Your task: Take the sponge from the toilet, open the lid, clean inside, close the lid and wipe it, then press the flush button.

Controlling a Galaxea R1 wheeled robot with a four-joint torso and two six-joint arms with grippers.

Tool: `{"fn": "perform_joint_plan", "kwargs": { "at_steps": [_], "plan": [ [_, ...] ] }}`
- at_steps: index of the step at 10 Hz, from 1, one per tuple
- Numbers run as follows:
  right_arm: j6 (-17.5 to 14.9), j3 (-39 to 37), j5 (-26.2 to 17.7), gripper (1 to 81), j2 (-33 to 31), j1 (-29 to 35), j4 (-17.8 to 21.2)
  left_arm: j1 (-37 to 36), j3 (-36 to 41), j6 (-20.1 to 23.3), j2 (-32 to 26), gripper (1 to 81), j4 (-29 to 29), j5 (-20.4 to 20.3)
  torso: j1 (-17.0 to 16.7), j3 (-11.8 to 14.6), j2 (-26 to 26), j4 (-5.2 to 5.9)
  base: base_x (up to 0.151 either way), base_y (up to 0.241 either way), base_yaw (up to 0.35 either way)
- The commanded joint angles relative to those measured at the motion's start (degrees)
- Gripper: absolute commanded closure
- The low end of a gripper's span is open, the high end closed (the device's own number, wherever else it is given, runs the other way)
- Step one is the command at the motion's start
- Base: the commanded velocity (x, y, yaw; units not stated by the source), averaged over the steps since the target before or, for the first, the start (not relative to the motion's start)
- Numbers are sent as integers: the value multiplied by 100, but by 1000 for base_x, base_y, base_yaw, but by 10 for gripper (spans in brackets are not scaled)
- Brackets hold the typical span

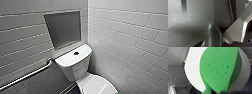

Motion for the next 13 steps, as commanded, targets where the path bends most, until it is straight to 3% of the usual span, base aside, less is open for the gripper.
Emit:
{"fn": "perform_joint_plan", "kwargs": {
  "at_steps": [1, 3, 6, 8, 13],
  "plan": [
    [8, 408, 299, 811, -630, -783, 3, -403, 1135, 29, -752, 10, -24, 432, 0, 0, 0, 0, 0, 0, 0],
    [-36, 56, 387, 811, -498, -1523, -32, -736, 1847, 29, -1270, 10, -32, 484, 0, 0, 0, 0, 0, 0, 0],
    [-53, -303, 931, 811, -253, -2464, -101, -1344, 2628, -6, -1875, 10, -76, 643, 0, 2, 0, 0, 0, 0, 0],
    [-45, -673, 1389, 811, -6, -3008, -190, -1817, 2982, -410, -2290, 10, -558, 608, 0, 2, 0, 0, 0, 0, 0],
    [-53, -1210, 1424, 811, 627, -3598, -428, -2820, 3360, -1149, -2537, 10, -1536, 564, 0, 2, 0, 0, 0, 0, 0]
  ]
}}
